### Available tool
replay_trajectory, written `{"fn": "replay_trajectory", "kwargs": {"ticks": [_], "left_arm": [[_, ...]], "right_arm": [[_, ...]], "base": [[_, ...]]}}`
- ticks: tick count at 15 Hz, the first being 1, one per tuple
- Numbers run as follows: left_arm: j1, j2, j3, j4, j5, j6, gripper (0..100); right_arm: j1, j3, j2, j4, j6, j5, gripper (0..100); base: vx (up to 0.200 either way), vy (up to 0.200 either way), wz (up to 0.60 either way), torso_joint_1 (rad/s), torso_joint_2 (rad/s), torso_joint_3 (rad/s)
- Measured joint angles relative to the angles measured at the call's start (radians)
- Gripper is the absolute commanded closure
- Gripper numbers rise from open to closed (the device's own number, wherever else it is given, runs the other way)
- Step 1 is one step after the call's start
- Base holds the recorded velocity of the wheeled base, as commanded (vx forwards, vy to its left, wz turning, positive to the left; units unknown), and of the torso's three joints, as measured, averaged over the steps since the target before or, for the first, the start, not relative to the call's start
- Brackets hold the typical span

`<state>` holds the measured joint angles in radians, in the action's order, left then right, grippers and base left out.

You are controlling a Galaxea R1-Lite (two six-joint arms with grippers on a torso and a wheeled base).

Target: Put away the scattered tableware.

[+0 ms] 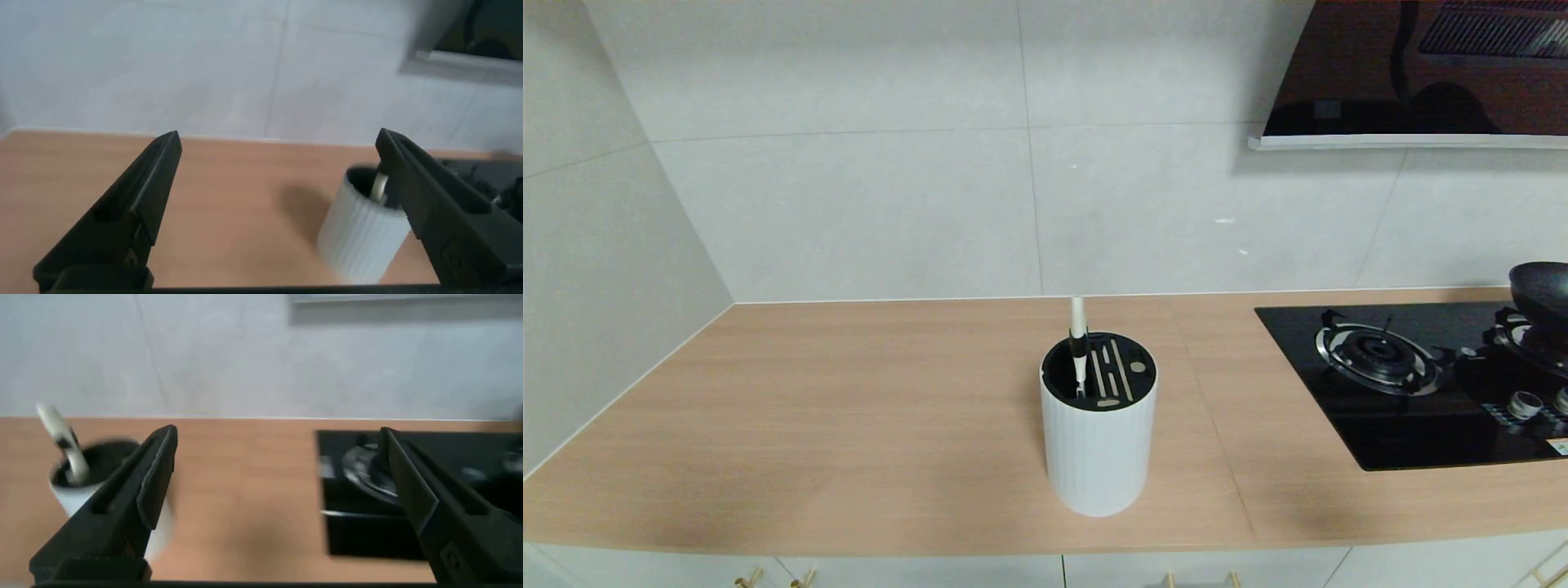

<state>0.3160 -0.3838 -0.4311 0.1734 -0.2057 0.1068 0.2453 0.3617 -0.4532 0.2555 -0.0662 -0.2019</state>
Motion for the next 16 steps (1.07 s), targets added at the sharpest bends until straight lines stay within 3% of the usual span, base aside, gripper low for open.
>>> {"fn": "replay_trajectory", "kwargs": {"ticks": [1,3,6,9,11,14,16], "left_arm": [[-0.037,0.086,0.001,-0.070,0.023,-0.019,0],[-0.110,0.201,0.001,-0.113,0.020,-0.053,0],[-0.207,0.269,0.016,-0.113,0.020,-0.055,0],[-0.292,0.342,0.070,-0.168,0.061,-0.070,0],[-0.310,0.369,0.160,-0.175,0.039,-0.084,0],[-0.316,0.383,0.349,-0.169,0.034,-0.132,0],[-0.317,0.385,0.411,-0.140,0.081,-0.140,0]], "right_arm": [[-0.032,-0.005,0.093,-0.082,-0.029,0.001,0],[-0.090,-0.015,0.238,-0.175,-0.072,-0.002,0],[-0.168,-0.034,0.336,-0.159,-0.068,0.008,0],[-0.234,-0.106,0.418,-0.202,-0.039,0.057,0],[-0.244,-0.179,0.440,-0.197,0.046,0.098,0],[-0.246,-0.322,0.451,-0.174,0.081,0.178,0],[-0.247,-0.352,0.453,-0.232,0.080,0.215,0]], "base": [[0.000,0.000,0.00,0.000,0.00,0.000],[0.000,0.000,0.00,0.000,0.00,0.000],[0.000,0.000,0.00,0.000,0.00,0.000],[0.000,0.000,0.00,0.000,0.00,0.000],[0.000,0.000,0.00,0.000,0.00,0.000],[0.000,0.000,0.00,0.000,0.00,0.000],[0.000,0.000,0.00,0.000,0.00,0.000]]}}
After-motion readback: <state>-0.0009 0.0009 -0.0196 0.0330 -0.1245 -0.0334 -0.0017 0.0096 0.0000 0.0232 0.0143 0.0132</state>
